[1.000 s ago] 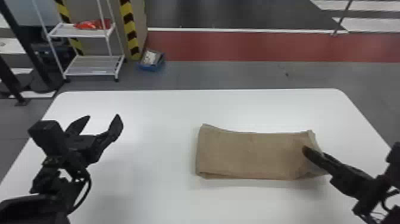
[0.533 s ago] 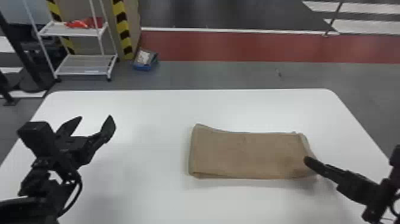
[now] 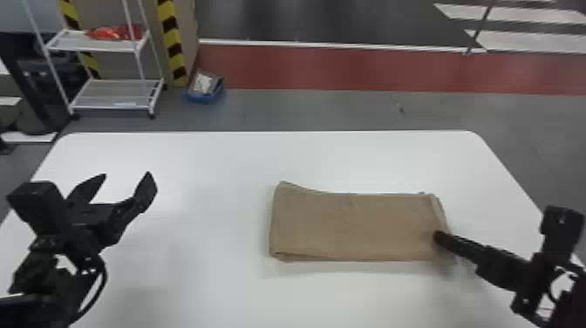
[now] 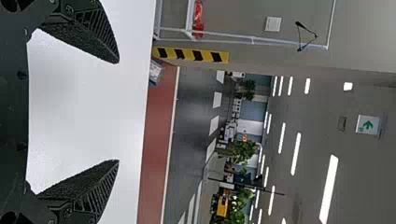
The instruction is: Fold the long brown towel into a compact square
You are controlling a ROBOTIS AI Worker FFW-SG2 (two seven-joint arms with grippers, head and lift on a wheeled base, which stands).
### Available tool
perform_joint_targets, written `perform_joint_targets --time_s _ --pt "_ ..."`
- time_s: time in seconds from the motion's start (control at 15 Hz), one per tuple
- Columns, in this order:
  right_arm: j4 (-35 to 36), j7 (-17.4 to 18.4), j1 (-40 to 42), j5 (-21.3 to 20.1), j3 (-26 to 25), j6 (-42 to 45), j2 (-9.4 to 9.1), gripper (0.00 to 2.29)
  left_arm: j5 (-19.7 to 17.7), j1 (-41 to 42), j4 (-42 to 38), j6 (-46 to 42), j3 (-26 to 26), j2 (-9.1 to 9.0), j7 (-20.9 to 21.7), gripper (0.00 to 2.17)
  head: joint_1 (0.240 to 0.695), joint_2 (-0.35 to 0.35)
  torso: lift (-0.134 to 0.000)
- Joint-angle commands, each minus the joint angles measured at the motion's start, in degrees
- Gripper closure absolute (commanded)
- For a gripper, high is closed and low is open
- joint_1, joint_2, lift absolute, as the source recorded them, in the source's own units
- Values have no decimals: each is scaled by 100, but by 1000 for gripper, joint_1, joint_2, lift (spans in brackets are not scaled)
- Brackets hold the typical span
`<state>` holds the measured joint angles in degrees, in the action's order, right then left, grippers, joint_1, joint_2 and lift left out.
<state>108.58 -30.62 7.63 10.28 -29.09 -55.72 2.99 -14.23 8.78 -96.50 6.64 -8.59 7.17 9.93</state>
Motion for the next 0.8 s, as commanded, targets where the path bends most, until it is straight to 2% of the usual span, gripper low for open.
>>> perform_joint_targets --time_s 0.0,0.13,0.27,0.4,0.67,0.73 --pt "102 -23 46 62 -27 -49 -18 1389 -10 0 0 0 -2 3 18 130 695 -63 -125" --pt "198 -85 81 158 -97 -190 -26 1511 -10 0 0 0 -2 3 35 130 695 -58 -125" --pt "339 -102 125 440 -264 -295 -35 1534 -19 0 0 0 -2 3 35 130 695 -57 -125" --pt "603 -102 195 1002 -510 -137 -132 1534 -19 0 9 0 -11 3 35 130 695 -57 -125" --pt "1156 12 160 1529 -827 -67 -202 1534 -10 18 -9 0 -20 3 44 130 695 -62 -125" --pt "1279 21 143 1793 -906 4 -202 1534 -19 27 -9 0 -20 3 44 130 695 -68 -125"
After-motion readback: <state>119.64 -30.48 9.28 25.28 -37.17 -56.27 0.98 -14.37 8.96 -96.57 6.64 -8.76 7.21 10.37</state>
